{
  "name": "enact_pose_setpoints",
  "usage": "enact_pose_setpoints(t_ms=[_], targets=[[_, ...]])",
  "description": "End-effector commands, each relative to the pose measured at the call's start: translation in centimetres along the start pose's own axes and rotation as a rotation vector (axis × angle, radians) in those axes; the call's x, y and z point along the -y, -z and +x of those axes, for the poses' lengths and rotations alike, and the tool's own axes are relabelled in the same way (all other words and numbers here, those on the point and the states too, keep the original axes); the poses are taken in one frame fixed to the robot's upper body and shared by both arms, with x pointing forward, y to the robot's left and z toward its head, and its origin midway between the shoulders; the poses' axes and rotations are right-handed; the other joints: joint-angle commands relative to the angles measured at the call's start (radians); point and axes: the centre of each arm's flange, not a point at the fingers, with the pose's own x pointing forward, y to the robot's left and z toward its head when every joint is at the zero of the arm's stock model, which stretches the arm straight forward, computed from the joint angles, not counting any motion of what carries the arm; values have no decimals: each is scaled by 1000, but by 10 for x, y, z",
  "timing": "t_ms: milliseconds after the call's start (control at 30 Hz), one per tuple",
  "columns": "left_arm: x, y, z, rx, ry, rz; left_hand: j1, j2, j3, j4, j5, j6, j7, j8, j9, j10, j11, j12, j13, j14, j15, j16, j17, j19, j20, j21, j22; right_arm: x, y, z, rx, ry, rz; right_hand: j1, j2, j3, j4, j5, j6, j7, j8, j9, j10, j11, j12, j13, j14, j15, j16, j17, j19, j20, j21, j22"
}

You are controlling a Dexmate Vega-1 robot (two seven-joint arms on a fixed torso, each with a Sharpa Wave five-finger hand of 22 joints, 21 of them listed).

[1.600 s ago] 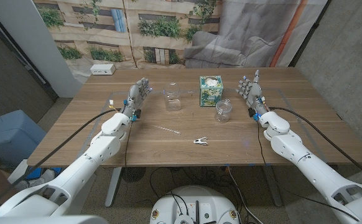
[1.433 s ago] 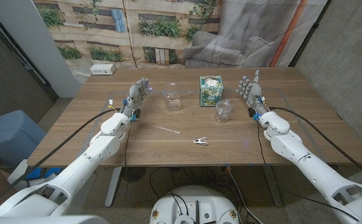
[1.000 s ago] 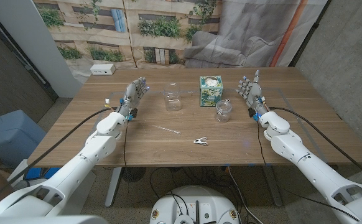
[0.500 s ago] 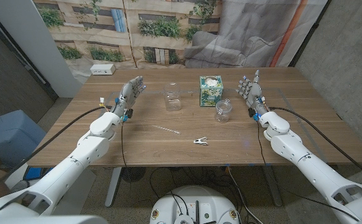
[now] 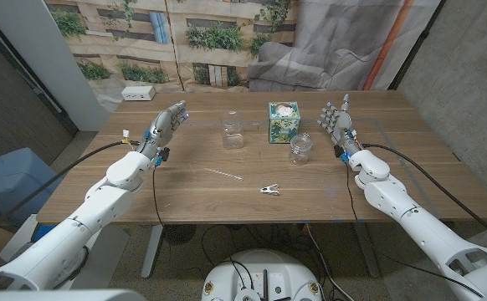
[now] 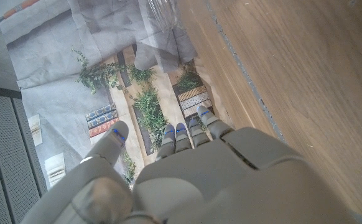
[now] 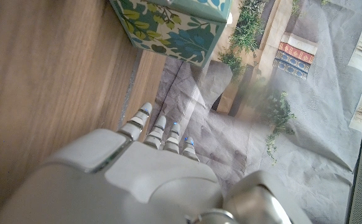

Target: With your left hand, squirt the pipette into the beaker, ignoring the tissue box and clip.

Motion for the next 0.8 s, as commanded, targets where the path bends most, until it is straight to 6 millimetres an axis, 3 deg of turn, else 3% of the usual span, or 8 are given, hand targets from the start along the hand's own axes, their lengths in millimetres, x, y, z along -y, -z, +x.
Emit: enact_pose_setpoints(t_ms=[33, 300, 800], targets=[[8, -14, -20, 18, 26, 141, 37, 21, 9, -50, 9, 14, -11, 9, 4, 14, -12, 4, 6, 7, -15, 5, 3, 12, -17, -6, 3, 0, 0, 0, 0, 0, 0, 0, 58, -8, -1, 5, 2, -9, 7, 1, 1, -9, 3, 4, -5, -85, 6, 4, 4, -1, 6, 5], [18, -24, -33, 69, 45, 222, 77, 12, 11, -101, 10, 46, -28, 19, 4, 44, -33, 9, 6, 27, -30, 9, 3, 28, -17, -3, 3, 0, 0, 0, 0, 0, 0, 0, 58, -8, -1, 5, 2, -8, 7, 1, 3, -6, 4, 4, -5, -84, 6, 4, 4, -1, 6, 5], [37, -46, -48, 162, 104, 432, 134, -17, 0, -125, 9, 92, -55, 30, 5, 95, -63, 13, 7, 70, -64, 12, 4, 65, -22, 1, 3, 0, 0, 0, 0, 0, 0, 0, 58, -8, -1, 5, 1, -9, 6, 1, -3, -6, 2, 3, -5, -85, 6, 4, 4, -1, 6, 5]])
